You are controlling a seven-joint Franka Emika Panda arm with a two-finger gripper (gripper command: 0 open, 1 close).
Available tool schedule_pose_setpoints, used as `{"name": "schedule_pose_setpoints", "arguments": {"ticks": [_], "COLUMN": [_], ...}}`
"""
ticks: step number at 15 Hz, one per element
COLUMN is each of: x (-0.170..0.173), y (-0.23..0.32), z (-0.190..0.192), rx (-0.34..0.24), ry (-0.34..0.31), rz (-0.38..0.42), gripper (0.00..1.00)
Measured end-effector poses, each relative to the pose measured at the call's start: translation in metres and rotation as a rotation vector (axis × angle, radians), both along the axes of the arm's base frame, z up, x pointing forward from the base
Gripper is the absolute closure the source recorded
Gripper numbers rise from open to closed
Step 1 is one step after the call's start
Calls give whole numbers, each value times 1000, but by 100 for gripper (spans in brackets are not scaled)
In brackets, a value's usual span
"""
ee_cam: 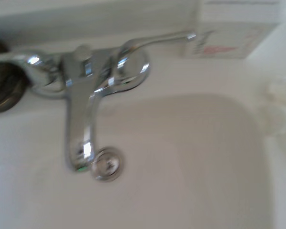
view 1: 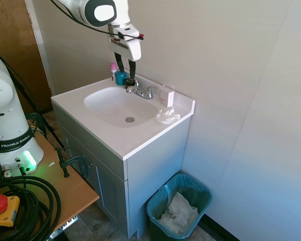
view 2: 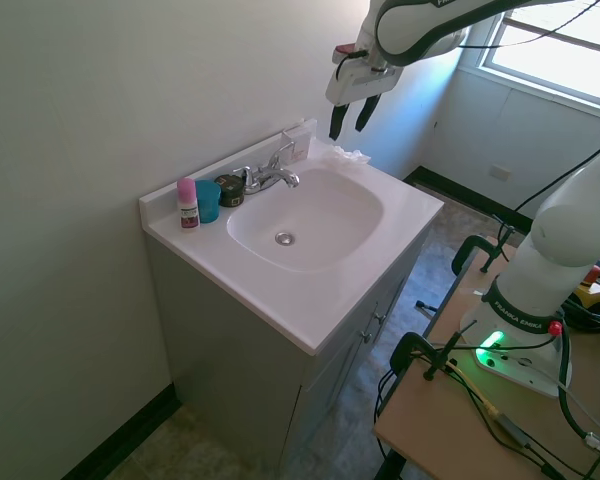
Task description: Throw the tissue in the trash bin
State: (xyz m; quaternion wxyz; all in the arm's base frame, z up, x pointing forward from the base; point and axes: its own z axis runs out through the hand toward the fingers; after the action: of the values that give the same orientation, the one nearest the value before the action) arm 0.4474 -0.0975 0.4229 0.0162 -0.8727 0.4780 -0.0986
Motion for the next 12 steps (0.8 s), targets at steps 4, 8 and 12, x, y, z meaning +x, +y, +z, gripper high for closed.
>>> {"name": "schedule_pose_setpoints", "arguments": {"ticks": [4, 8, 12], "x": [24, 59, 93], "y": [-57, -101, -121], "z": [-37, -91, -126], "rx": [0, -3, -5], "ry": [18, 57, 83], "rz": [-88, -149, -189], "gripper": [0, 0, 0]}}
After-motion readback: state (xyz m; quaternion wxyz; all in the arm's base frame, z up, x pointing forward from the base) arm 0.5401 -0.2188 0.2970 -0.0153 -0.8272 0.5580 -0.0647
